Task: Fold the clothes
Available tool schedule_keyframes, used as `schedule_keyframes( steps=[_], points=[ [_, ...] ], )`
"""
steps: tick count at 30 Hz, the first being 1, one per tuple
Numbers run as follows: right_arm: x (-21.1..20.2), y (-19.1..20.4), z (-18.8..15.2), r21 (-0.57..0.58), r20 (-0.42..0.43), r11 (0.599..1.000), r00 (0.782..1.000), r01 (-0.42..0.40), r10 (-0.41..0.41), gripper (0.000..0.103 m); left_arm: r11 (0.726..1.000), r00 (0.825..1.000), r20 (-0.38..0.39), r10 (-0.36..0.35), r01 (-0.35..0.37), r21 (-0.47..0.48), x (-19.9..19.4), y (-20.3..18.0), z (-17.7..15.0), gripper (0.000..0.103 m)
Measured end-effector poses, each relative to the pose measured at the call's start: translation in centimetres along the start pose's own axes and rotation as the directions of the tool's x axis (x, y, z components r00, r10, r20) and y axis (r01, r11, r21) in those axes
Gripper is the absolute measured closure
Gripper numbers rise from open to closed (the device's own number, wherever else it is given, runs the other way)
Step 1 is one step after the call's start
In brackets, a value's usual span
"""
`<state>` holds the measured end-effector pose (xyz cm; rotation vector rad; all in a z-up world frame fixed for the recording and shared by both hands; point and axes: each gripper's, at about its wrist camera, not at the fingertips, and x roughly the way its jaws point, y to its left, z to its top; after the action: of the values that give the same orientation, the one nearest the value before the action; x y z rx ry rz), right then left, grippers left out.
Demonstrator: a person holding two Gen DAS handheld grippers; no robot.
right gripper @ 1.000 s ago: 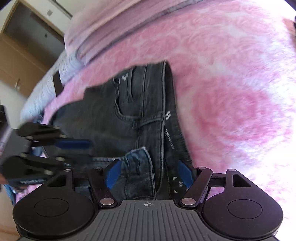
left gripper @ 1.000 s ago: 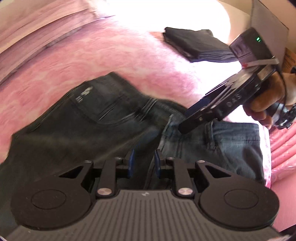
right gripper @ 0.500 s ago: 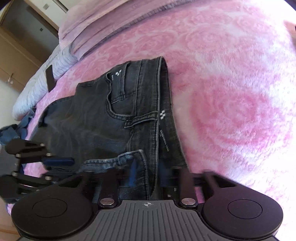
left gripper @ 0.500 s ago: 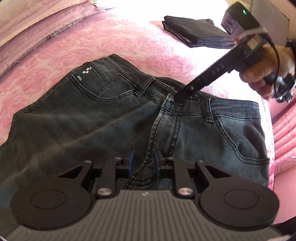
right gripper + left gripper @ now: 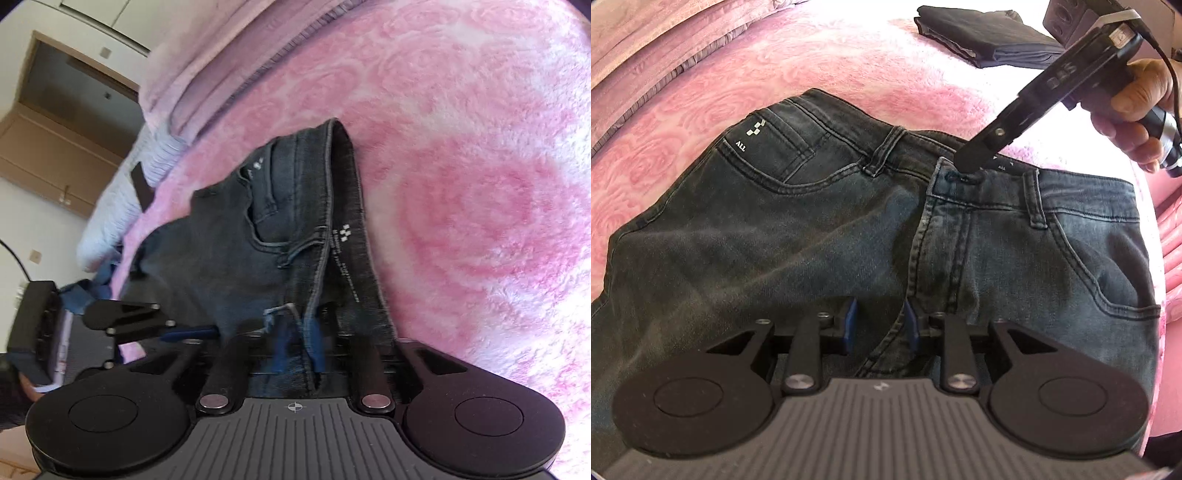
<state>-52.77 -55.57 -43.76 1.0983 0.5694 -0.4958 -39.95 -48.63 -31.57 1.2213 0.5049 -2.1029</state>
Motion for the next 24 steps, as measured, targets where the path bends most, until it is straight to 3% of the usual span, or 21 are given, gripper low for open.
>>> schedule_keyframes(
  steps=[3, 7, 8, 11, 14, 17, 20, 22, 24],
  points=[
    [0.5, 0.1, -0.1, -0.008, -0.007, 1.000, 1.000, -0.030, 0.030, 0.055, 1.000, 1.000, 0.005, -0.004, 0.004, -0.012, -0.1, 0.1, -0.2, 0.079],
    [2.0, 0.5, -0.2, -0.049, -0.024, 0.999, 1.000, -0.006, 0.005, 0.057, 1.000, 1.000, 0.015, 0.001, -0.001, -0.009, -0.2, 0.0, 0.0, 0.080],
    [2.2, 0.7, -0.2, -0.056, -0.028, 0.998, 0.999, 0.025, -0.027, 0.083, 1.000, 1.000, 0.018, 0.003, -0.003, -0.007, -0.2, -0.1, 0.1, 0.081],
    [1.4, 1.8, 0.3, -0.090, -0.021, 0.991, 0.995, 0.094, -0.097, 0.097, 1.000, 0.999, 0.033, 0.013, -0.013, 0.002, -0.4, -0.4, 0.6, 0.087],
    [-0.5, 3.0, 0.9, -0.147, 0.051, 0.977, 0.987, 0.157, -0.151, 0.098, 0.999, 0.999, 0.037, 0.033, -0.034, 0.005, 0.4, -0.9, 1.7, 0.090],
    [1.0, 2.2, 0.2, -0.184, 0.027, 0.959, 0.976, 0.217, -0.216, 0.098, 0.999, 0.999, 0.006, 0.043, -0.043, 0.011, 1.7, -1.2, 2.2, 0.090],
    [1.2, 1.7, 0.1, -0.166, 0.026, 0.963, 0.977, 0.214, -0.213, 0.097, 0.999, 0.998, 0.020, 0.052, -0.053, 0.004, 0.5, -1.2, 1.8, 0.089],
    [0.4, 2.4, -0.1, -0.174, 0.044, 0.954, 0.970, 0.244, -0.240, 0.090, 0.998, 0.998, 0.033, 0.061, -0.061, -0.021, -1.2, -1.0, 1.0, 0.086],
    [-0.4, 3.5, -0.6, -0.193, 0.071, 0.928, 0.948, 0.319, -0.311, 0.064, 0.995, 0.995, 0.030, 0.094, -0.092, -0.039, -3.6, -0.6, -0.9, 0.083]
  ],
)
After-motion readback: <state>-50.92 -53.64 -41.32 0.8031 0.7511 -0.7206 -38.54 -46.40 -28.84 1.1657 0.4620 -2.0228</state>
